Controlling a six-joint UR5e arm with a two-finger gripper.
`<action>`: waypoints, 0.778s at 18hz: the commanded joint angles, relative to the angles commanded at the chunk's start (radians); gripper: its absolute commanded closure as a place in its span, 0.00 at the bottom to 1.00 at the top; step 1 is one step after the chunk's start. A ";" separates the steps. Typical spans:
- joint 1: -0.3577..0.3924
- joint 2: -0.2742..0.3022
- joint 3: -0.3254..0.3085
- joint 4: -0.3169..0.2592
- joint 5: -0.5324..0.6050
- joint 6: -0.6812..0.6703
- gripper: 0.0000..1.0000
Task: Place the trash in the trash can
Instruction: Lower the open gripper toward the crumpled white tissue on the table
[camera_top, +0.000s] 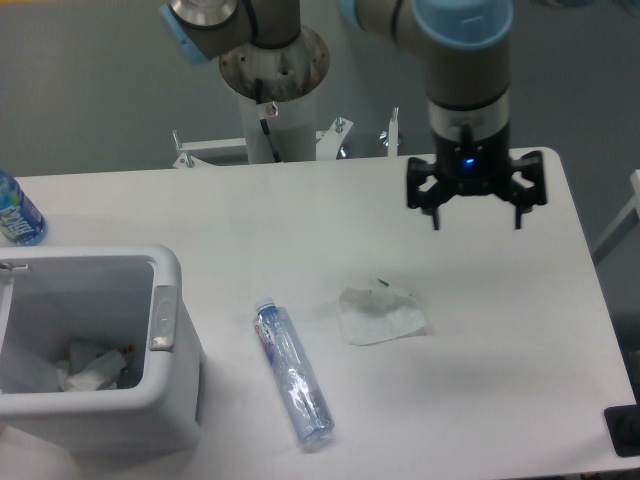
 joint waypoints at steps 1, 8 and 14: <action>0.000 0.000 -0.020 0.006 0.000 0.000 0.00; 0.009 0.002 -0.123 0.040 0.000 -0.076 0.00; -0.005 -0.018 -0.239 0.147 -0.014 -0.519 0.00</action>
